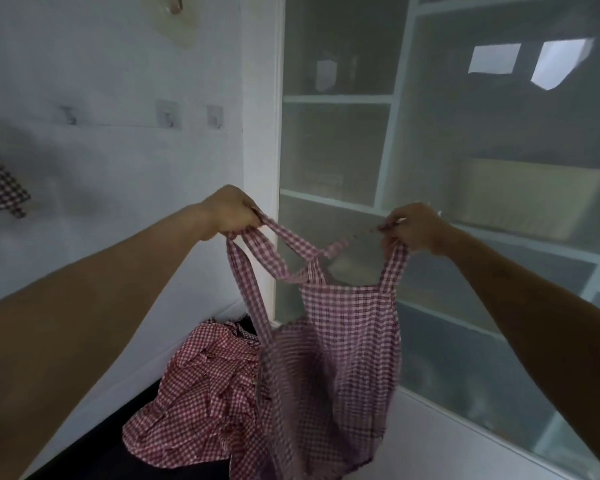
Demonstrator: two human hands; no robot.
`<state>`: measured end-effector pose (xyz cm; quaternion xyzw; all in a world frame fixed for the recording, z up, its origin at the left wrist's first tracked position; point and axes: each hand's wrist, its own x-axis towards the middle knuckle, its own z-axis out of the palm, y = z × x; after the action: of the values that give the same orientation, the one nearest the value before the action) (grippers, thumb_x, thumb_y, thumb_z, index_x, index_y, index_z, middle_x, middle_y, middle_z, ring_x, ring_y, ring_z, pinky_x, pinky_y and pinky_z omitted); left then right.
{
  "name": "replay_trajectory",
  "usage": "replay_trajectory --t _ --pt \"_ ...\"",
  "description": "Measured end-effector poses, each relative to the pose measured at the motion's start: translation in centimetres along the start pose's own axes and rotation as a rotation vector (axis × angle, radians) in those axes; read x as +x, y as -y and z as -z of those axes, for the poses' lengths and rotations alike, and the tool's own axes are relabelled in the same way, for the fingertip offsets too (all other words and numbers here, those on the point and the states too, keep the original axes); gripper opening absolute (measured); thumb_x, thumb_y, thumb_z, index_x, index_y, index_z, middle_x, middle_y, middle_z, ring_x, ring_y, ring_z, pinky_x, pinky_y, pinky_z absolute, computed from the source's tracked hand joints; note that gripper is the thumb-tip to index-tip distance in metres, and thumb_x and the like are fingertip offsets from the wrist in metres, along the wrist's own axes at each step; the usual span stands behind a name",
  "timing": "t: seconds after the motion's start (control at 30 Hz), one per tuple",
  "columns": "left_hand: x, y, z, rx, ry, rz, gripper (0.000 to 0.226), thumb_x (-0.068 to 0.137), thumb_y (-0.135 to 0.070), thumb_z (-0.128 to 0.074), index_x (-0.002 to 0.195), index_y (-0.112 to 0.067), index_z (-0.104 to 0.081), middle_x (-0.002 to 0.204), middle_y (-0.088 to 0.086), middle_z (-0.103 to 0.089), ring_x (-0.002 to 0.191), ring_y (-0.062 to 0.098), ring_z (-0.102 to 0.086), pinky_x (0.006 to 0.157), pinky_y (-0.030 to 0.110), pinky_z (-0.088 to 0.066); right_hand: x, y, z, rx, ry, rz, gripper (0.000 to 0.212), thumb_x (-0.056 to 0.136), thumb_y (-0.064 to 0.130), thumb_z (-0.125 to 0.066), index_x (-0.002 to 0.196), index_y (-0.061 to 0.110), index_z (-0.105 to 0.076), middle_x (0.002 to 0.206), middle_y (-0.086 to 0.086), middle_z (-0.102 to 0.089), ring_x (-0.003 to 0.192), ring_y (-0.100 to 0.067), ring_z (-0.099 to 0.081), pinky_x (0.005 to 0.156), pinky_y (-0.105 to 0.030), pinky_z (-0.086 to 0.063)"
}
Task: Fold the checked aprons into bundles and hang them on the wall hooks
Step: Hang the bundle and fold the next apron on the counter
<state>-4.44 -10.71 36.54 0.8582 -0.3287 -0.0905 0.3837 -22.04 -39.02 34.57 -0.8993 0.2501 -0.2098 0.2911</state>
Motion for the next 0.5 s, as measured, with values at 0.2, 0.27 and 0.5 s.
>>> replay_trajectory --t 0.2,0.27,0.5 --pt "0.0 0.2 0.5 -0.119 0.11 0.173 0.024 0.089 -0.024 -0.059 0.069 -0.015 -0.049 0.064 0.004 -0.042 0.05 0.014 -0.032 0.047 0.024 -0.025 -1.4 -1.1 2.5 0.281 0.295 -0.123 0.019 0.082 0.018 -0.077 0.091 0.004 -0.067 0.079 -0.009 -0.062 0.066 -0.016 -0.06 0.06 -0.025 -0.051" --pt "-0.1 -0.2 0.7 -0.353 0.292 0.207 0.025 0.084 -0.025 -0.052 0.062 -0.019 -0.04 0.062 0.002 -0.035 0.053 0.015 -0.022 0.052 0.027 -0.018 -1.9 -1.4 2.5 0.294 0.538 -0.102 0.034 0.073 0.028 -0.085 0.087 0.006 -0.064 0.08 -0.01 -0.06 0.07 -0.017 -0.062 0.07 -0.03 -0.054" --pt "-0.8 -2.4 -0.1 -0.11 0.331 -0.018 0.013 0.086 0.005 -0.056 0.078 -0.004 -0.062 0.076 0.013 -0.056 0.063 0.018 -0.05 0.059 0.03 -0.039 -4.0 0.3 -1.4 0.183 0.983 0.021 0.015 0.092 0.01 -0.069 0.105 0.004 -0.065 0.096 -0.011 -0.07 0.077 -0.02 -0.07 0.076 -0.036 -0.061"
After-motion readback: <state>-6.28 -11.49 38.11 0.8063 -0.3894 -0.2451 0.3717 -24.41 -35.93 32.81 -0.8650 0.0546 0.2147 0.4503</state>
